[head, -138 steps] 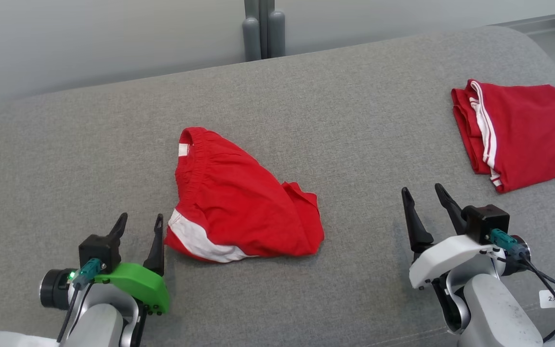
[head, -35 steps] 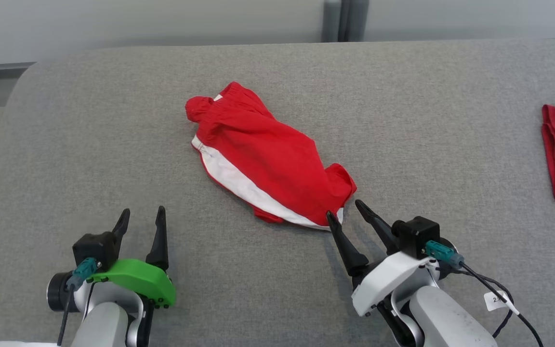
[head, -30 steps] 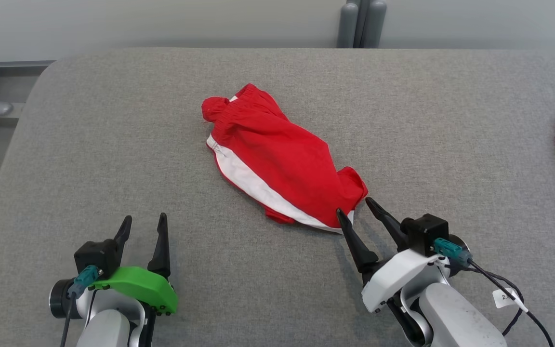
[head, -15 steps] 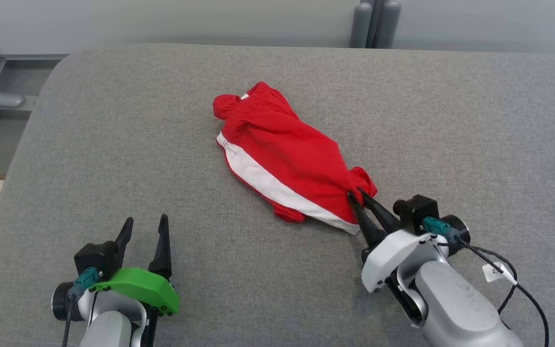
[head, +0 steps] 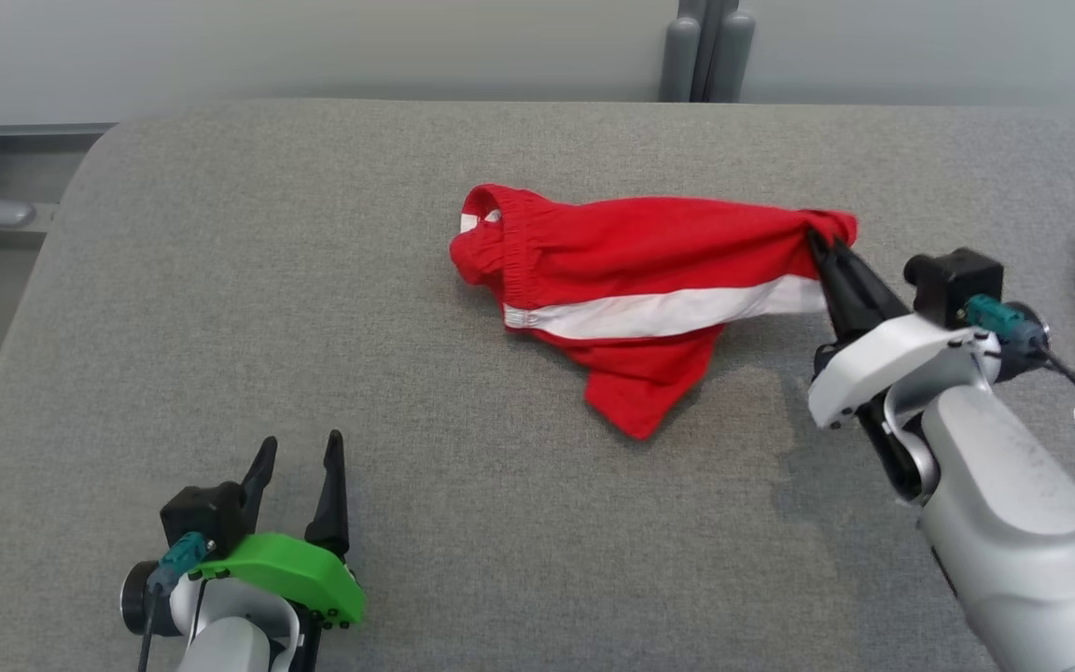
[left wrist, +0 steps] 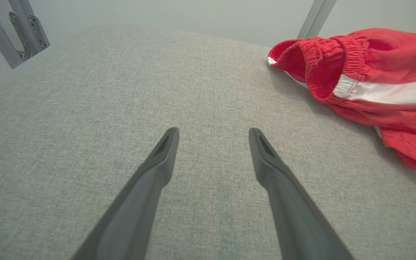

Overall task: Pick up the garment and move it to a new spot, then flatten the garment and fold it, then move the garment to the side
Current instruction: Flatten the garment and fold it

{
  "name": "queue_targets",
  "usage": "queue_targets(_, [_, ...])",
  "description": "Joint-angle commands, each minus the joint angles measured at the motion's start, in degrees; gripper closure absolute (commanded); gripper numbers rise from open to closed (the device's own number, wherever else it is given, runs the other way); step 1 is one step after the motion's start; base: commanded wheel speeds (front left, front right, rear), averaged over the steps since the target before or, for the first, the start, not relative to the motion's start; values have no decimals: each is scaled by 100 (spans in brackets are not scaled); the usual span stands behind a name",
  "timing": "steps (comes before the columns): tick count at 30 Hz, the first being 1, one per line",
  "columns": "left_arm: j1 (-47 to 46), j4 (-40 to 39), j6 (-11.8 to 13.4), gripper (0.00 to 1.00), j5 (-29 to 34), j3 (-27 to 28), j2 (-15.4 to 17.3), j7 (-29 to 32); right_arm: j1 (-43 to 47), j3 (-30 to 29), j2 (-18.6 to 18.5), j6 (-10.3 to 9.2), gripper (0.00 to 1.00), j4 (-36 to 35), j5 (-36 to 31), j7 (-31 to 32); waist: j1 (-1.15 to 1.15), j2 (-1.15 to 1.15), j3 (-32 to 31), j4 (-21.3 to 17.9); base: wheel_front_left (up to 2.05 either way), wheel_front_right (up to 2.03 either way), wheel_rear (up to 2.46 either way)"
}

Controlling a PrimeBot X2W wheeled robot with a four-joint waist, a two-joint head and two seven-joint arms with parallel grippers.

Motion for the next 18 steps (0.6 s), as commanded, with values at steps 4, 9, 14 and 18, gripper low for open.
queue_targets(4, [-128,31,-33,0,-128,-278,-5,0,-524,-290,-219,-4,100,368,-264,341,0,0,216,215,0,0,0])
queue_targets(9, [-331,53,-48,0,-398,-960,1,0,-1175,-799,-286,-5,0,1484,-843,515,0,0,410,724,0,0,0])
queue_targets(14, [-371,64,51,0,-475,-1170,-2,0,-1425,-1190,-87,-4,0,2020,-1168,167,0,0,378,819,0,0,0])
queue_targets(18, [-326,7,102,0,-484,-1139,-6,0,-1319,-1182,101,-7,0,2137,-1281,-54,0,0,301,608,0,0,0])
